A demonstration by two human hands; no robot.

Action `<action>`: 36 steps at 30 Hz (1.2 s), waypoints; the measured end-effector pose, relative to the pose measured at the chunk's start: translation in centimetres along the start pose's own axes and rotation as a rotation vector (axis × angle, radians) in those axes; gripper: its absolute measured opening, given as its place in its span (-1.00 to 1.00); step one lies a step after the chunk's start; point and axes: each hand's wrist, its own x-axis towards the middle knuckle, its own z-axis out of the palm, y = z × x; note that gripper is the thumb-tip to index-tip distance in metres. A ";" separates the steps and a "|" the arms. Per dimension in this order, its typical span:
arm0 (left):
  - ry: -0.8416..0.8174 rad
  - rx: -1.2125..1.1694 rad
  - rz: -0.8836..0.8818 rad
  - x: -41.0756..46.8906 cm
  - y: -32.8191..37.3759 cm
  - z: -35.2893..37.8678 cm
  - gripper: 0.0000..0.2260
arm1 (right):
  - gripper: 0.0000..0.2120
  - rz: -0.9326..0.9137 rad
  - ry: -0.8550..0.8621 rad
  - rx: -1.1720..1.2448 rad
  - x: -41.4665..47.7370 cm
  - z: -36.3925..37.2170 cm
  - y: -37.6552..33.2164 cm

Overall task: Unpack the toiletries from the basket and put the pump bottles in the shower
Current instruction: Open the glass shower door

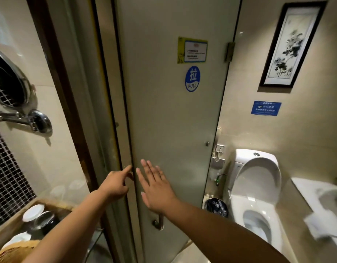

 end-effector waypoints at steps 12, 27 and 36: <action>0.071 0.156 0.634 -0.7 3.1 1.9 -0.41 | -0.24 -0.041 0.290 -0.215 -2.0 -5.9 1.8; 0.015 0.137 1.012 0.5 15.5 7.1 -0.46 | -0.31 0.140 0.422 -0.373 -14.9 -7.2 8.8; 0.021 0.074 1.009 2.1 23.8 12.9 -0.28 | -0.36 0.306 0.406 -0.421 -22.7 -7.9 14.4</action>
